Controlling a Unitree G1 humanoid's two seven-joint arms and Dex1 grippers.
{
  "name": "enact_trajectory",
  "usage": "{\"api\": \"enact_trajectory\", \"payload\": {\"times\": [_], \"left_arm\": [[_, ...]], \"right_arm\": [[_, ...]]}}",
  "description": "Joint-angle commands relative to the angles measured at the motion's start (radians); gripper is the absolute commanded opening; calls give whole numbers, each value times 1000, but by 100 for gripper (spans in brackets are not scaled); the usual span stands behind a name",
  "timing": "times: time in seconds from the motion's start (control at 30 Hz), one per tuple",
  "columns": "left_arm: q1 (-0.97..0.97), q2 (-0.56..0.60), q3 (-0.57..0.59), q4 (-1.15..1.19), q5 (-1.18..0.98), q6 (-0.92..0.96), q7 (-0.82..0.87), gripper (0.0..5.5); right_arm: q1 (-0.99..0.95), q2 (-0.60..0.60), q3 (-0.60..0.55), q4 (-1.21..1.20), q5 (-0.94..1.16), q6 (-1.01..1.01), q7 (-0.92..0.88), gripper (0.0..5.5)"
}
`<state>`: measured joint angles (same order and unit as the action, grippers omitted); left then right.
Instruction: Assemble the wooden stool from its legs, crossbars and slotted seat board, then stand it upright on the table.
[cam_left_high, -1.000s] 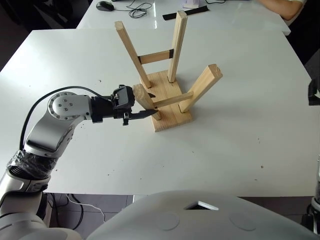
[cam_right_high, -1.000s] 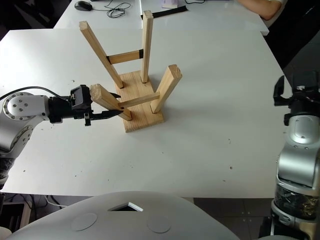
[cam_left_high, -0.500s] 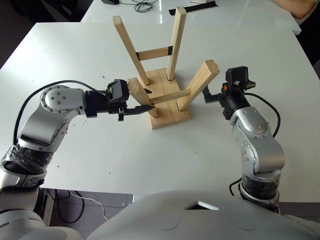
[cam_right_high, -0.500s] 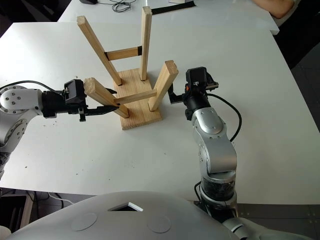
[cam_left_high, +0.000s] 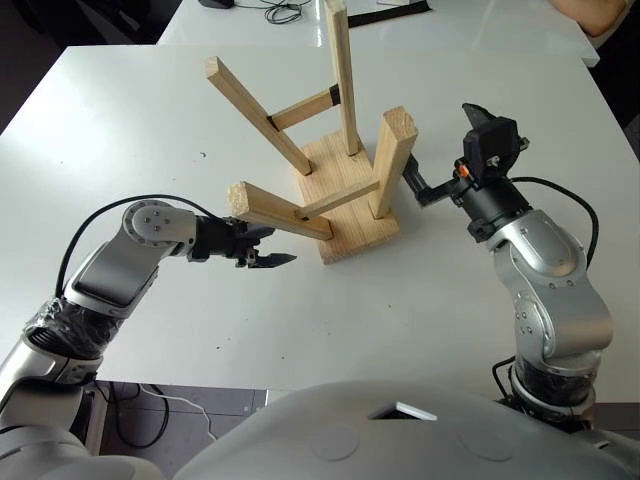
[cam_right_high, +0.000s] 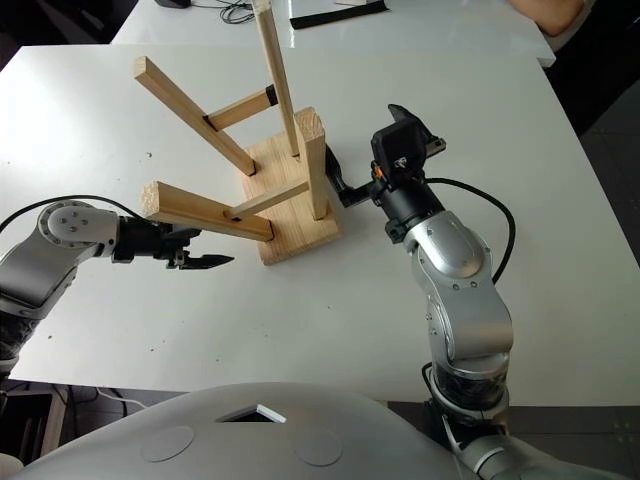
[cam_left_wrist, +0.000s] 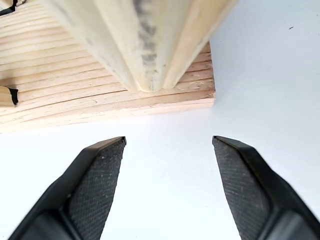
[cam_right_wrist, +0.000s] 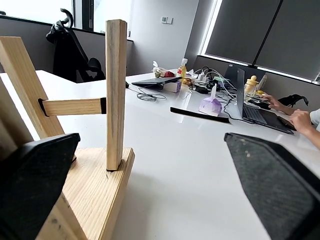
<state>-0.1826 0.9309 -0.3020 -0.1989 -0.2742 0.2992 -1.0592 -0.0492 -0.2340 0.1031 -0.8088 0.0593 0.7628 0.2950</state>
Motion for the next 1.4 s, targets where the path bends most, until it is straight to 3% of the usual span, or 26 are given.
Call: {"api": "enact_trajectory", "payload": {"times": [0.03,0.23,0.43,0.63,0.83,1.0,1.3,1.4], "left_arm": [[0,-21,40,1,-10,-80,-52,323],[25,-44,81,-110,-119,-86,-146,323],[25,24,146,59,-76,-195,-257,323],[-151,-163,156,301,-26,-282,-149,323],[-79,-276,40,237,21,-406,-189,323],[-33,-260,-19,342,162,-588,-190,323],[-8,-409,-98,189,143,-481,-122,323],[-15,-418,-75,164,121,-434,-102,323]], "right_arm": [[83,-79,26,60,-5,-51,48,540],[169,-156,-1,182,-42,-141,59,540],[318,-312,7,191,-98,-211,136,540],[421,-445,85,179,-141,-258,252,540],[383,-435,176,189,-159,-246,282,540],[331,-380,215,230,-181,-227,235,540],[217,-309,68,459,-211,-249,70,540],[204,-310,40,529,-218,-284,48,540]]}}
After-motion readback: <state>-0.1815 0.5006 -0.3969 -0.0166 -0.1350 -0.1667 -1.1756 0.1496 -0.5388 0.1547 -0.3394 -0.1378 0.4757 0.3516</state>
